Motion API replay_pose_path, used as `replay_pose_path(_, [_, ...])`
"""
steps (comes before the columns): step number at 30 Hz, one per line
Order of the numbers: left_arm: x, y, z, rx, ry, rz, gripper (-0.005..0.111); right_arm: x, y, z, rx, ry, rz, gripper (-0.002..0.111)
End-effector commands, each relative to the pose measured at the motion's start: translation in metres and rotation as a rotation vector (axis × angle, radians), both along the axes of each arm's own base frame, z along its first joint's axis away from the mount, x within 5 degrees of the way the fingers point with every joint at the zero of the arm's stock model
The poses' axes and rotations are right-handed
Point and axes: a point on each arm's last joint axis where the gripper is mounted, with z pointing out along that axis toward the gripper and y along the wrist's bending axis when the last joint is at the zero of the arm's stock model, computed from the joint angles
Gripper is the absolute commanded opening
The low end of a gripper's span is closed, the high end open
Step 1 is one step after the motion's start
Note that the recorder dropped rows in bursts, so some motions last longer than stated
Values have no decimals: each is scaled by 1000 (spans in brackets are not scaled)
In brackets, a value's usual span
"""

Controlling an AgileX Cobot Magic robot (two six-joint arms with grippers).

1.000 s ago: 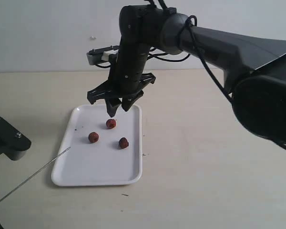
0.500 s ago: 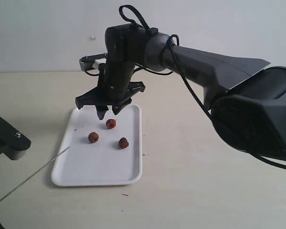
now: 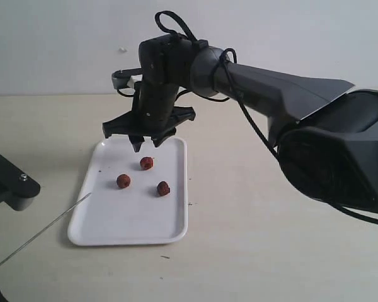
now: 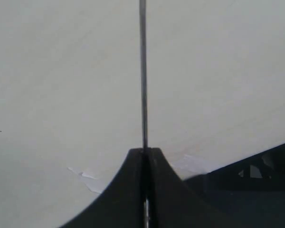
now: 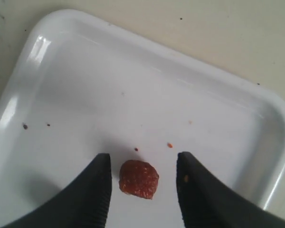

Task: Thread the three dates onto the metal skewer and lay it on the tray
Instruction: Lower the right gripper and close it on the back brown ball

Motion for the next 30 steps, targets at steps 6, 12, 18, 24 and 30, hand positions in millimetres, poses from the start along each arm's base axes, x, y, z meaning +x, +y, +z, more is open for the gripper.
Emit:
replay_pose_path(6, [-2, 1, 0, -4, -3, 18, 0, -2, 1, -22, -8, 75, -17, 44])
replay_pose_path(12, [-2, 1, 0, -4, -3, 18, 0, -2, 1, -22, -5, 75, -18, 44])
replay_pose_path(18, [-2, 1, 0, -4, -3, 18, 0, -1, 5, -21, 38, 58, -32, 44])
replay_pose_path(24, [-2, 1, 0, -4, -3, 18, 0, 0, 5, -21, 39, 57, -42, 44])
replay_pose_path(30, [-2, 1, 0, -4, -3, 18, 0, 0, 4, -21, 35, 60, -65, 44])
